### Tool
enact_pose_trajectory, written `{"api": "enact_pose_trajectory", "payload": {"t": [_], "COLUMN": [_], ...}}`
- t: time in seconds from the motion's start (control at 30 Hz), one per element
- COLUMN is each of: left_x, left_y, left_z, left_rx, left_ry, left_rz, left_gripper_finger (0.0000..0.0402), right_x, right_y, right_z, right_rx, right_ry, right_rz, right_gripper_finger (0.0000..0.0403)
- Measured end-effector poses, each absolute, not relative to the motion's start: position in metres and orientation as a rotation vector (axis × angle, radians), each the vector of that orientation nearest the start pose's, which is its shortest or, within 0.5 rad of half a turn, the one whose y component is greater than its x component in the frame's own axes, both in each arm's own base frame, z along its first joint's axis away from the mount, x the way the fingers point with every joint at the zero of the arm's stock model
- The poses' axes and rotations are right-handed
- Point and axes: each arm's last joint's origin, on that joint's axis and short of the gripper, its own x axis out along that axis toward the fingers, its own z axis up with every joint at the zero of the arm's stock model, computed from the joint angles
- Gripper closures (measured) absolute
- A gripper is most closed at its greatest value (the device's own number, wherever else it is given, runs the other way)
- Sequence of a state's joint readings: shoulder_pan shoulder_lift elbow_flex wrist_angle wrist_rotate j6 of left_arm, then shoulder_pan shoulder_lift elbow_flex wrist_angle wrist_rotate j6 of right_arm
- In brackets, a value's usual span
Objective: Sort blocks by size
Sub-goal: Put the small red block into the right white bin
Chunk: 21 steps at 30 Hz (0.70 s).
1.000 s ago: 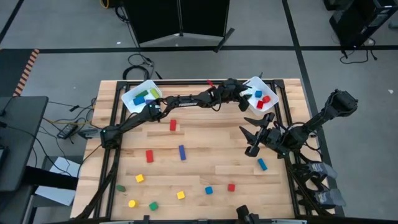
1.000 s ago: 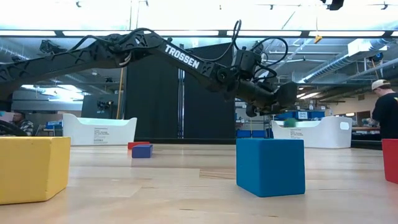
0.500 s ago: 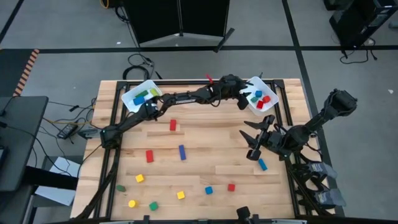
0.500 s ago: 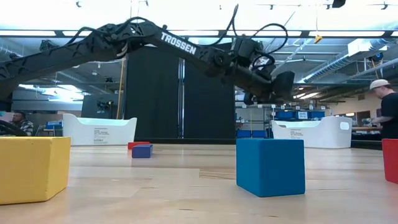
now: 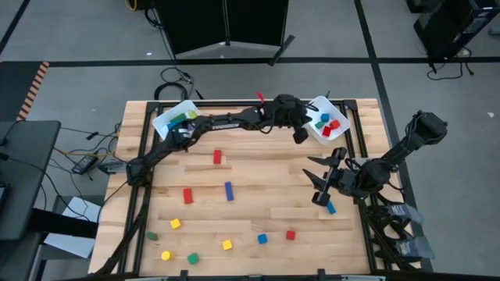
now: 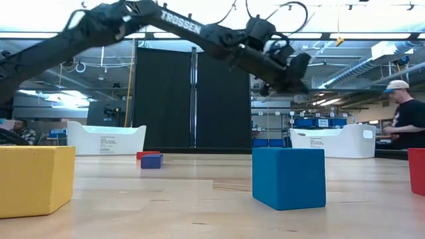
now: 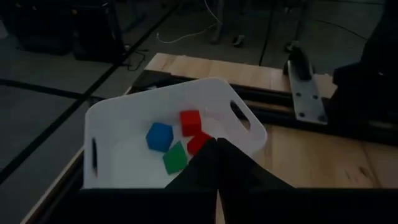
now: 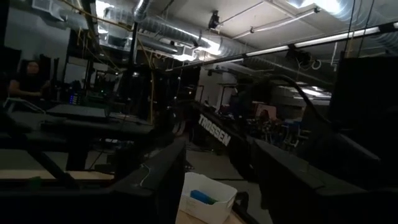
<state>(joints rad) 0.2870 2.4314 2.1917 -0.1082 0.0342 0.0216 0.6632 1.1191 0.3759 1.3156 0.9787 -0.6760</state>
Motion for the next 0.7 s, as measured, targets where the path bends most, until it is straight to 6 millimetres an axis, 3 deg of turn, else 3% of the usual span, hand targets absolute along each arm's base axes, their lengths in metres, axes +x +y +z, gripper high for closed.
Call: {"api": "enact_pose_trajectory", "payload": {"t": [0.17,0.43,0.57,0.7], "left_x": [0.496,0.378,0.326,0.286], "left_y": [0.143,0.087,0.058,0.035], "left_z": [0.238,0.244,0.248,0.249], "left_rx": [-0.063,-0.059,-0.048,-0.048], "left_ry": [0.328,0.206,0.166,0.132], "left_rz": [0.253,0.213,0.185,0.165], "left_gripper_finger": [0.0399,0.0396,0.0394,0.0393], "right_x": [0.169,0.173,0.184,0.205], "right_y": [0.103,0.097,0.088,0.088], "right_z": [0.265,0.264,0.257,0.248], "right_rx": [-0.253,-0.227,-0.168,-0.124], "right_ry": [-0.265,-0.264,-0.236,-0.145], "right_rz": [-0.415,-0.441,-0.473,-0.482], "right_gripper_finger": [0.0206,0.0206,0.0206,0.0206]}}
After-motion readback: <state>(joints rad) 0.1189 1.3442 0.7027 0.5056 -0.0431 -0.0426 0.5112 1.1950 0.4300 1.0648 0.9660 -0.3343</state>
